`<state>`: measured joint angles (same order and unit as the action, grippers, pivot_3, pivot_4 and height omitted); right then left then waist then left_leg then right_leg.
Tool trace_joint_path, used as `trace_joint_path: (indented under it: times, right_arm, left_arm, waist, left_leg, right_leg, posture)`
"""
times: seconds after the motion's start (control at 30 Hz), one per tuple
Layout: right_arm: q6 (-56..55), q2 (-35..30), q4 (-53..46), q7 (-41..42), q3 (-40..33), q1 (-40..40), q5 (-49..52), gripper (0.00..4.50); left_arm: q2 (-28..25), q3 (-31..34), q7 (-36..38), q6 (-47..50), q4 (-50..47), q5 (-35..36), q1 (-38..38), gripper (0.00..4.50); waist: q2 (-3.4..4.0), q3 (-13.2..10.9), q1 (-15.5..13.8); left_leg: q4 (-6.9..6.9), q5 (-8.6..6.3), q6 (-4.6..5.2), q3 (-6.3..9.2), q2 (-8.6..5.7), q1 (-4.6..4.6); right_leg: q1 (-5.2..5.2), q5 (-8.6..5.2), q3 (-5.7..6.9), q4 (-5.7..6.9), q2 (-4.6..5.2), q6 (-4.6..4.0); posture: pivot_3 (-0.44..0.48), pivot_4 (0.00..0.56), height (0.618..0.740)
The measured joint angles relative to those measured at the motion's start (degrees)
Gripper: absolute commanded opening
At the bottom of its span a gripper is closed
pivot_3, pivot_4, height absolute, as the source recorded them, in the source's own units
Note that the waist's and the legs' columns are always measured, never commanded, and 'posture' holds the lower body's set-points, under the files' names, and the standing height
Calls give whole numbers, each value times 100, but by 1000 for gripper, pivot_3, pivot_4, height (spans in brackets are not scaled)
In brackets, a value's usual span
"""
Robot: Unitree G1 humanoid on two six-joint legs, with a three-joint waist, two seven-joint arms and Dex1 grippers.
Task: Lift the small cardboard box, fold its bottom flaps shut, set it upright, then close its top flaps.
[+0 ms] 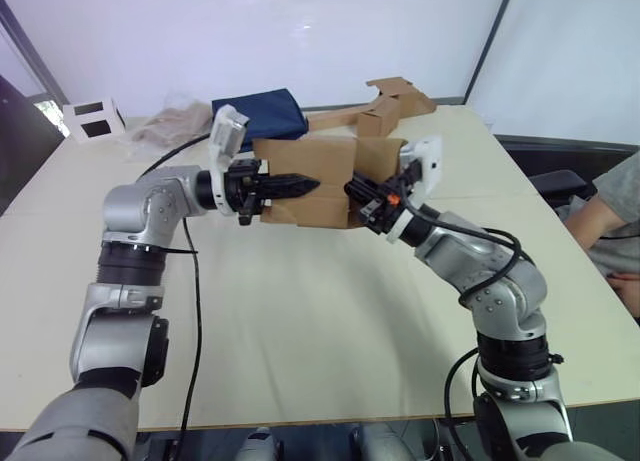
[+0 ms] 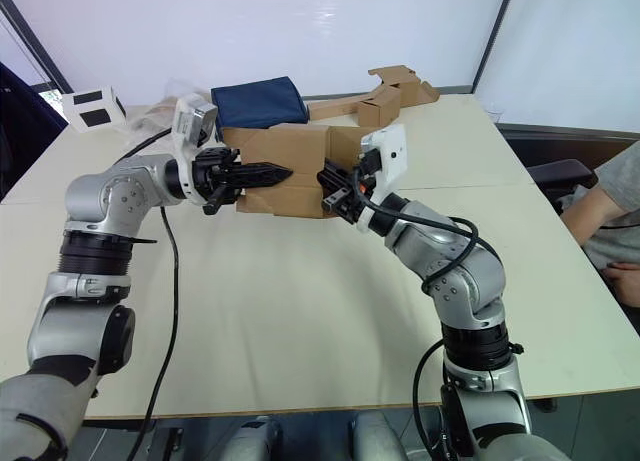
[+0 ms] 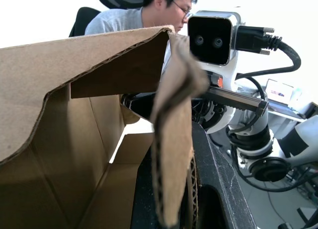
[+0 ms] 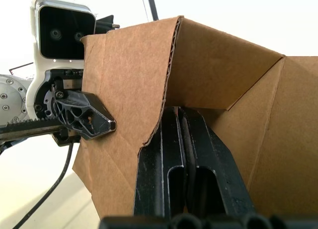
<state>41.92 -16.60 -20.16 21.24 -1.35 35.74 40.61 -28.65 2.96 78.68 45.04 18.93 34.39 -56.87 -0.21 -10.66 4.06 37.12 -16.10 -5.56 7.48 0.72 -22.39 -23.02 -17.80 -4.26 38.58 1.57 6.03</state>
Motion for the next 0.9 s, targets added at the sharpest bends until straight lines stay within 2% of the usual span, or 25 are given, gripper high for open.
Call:
trace_joint_path:
  times: [0.13, 0.27, 0.5, 0.57, 0.7, 0.9]
  right_arm:
    - [7, -153, -35, 59, -26, -11, 2, 49]
    - [168, -833, -402, 402, -277, -319, 150, 49]
    - [461, -1455, -684, 631, -1012, -485, 765, 49]
    - [607, -1856, -731, 810, -1108, -864, 853, 49]
    - [865, -2074, -748, 1062, -1018, -1472, 936, 49]
    - [588, -1924, -680, 1069, -431, -1457, 466, 49]
  left_arm:
    - [22, -7, -96, -221, 9, -42, -8, 0]
    - [8, -69, -234, -567, 59, -258, -24, 0]
    - [81, -342, -335, -1196, 106, -625, -72, 0]
    - [167, -335, -365, -1196, 124, -614, -169, 0]
    - [164, -276, -374, -1197, 124, -610, -253, 0]
    - [194, -266, -362, -1136, 119, -523, -261, 0]
  waist:
    - [0, 0, -8]
    - [0, 0, -25]
    - [0, 0, -14]
    - [-1, -1, -55]
    - [-1, -1, -48]
    - [-1, -1, -11]
  left_leg:
    - [0, 0, 1, 0, 0, 0]
    - [0, -9, 16, 0, -2, -3]
    - [0, -14, 25, 0, 0, -3]
    - [1, -15, 28, 0, -1, -4]
    - [3, -16, 29, -2, -1, -1]
    - [1, -16, 29, -1, 0, 0]
  right_leg:
    - [0, 0, 0, 0, 0, 0]
    - [3, 0, 0, -8, 3, 0]
    - [2, 0, 0, -6, 0, 0]
    - [5, 0, 2, -10, 1, 1]
    - [8, 0, 0, -10, 1, 1]
    - [6, 0, 0, -9, -1, 1]
  posture:
    - [0, 150, 740]
    - [0, 150, 740]
    - [0, 150, 740]
    - [0, 150, 740]
    - [0, 150, 740]
    - [0, 150, 740]
